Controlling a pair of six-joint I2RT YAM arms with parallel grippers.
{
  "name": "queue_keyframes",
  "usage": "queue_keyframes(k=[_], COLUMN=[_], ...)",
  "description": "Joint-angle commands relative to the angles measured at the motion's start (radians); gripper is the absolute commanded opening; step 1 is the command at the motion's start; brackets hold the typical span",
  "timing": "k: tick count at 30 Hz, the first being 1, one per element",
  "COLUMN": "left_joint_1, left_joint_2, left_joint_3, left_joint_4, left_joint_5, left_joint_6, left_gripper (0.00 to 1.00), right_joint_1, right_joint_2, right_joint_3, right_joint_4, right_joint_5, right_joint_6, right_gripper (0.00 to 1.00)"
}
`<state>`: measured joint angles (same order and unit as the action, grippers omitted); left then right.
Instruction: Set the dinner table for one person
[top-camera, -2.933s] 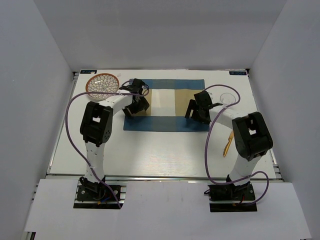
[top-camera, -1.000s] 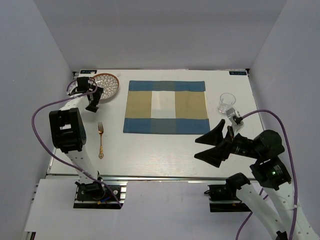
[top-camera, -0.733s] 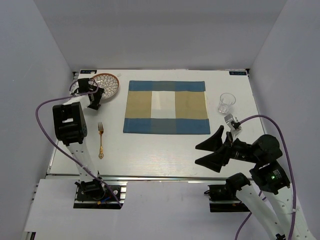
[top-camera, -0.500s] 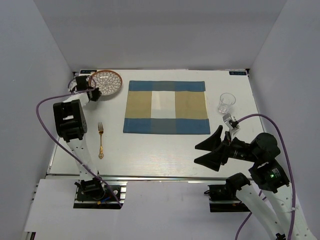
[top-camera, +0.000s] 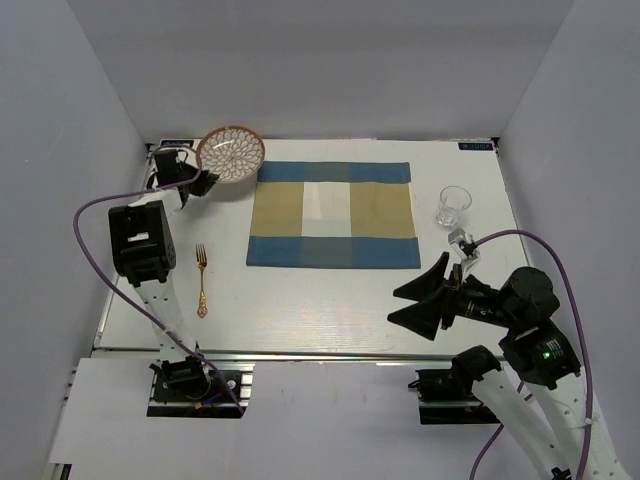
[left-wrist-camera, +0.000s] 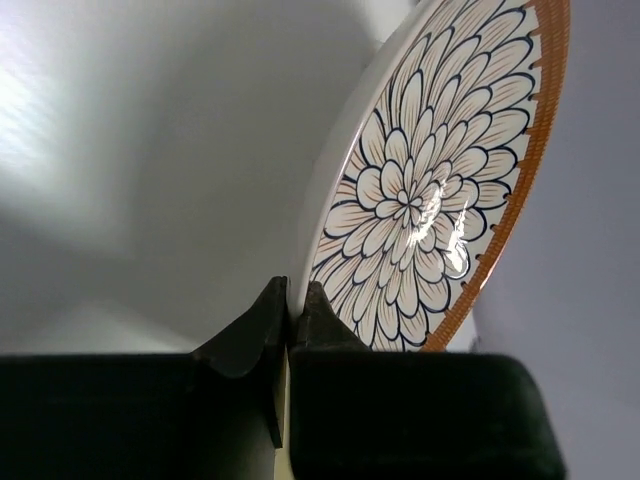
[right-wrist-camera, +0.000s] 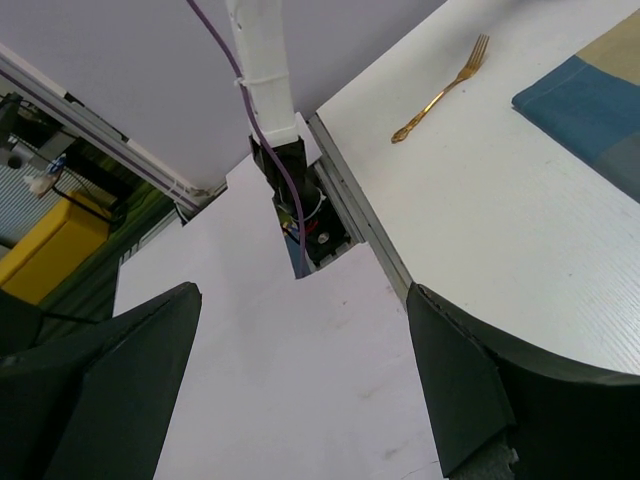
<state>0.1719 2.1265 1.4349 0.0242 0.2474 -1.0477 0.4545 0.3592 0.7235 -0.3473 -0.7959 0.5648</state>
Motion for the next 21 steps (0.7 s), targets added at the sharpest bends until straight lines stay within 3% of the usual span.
queue_keyframes(k=[1, 6, 10, 21], left_joint_1=[-0.06, -0.156, -0.256, -0.462], left_joint_2=[-0.183, -0.146, -0.126, -0.099], left_joint_3=[0.116, 0.219, 0.268, 0.157], left_joint_4=[0.26, 0.044, -0.127, -0.204], left_joint_5=[0.265, 0.3, 0.236, 0.179], left_joint_6=[-0.011, 0.067, 0.118, 0.143], left_gripper=[0.0, 0.0, 0.0, 0.0], right_joint_1=[0.0, 0.001, 0.001, 0.001], right_joint_2=[-0.019, -0.06, -0.081, -0.109], right_joint_3=[0.007, 0.01, 0.016, 0.016], right_joint_4=[-0.004, -0.073, -0.128, -0.188], right_joint_5=[0.023, 0.156, 0.266, 0.311], right_joint_6=[-0.005, 0.032, 0.07, 0.116], right_gripper=[0.89, 0.89, 0.89, 0.89])
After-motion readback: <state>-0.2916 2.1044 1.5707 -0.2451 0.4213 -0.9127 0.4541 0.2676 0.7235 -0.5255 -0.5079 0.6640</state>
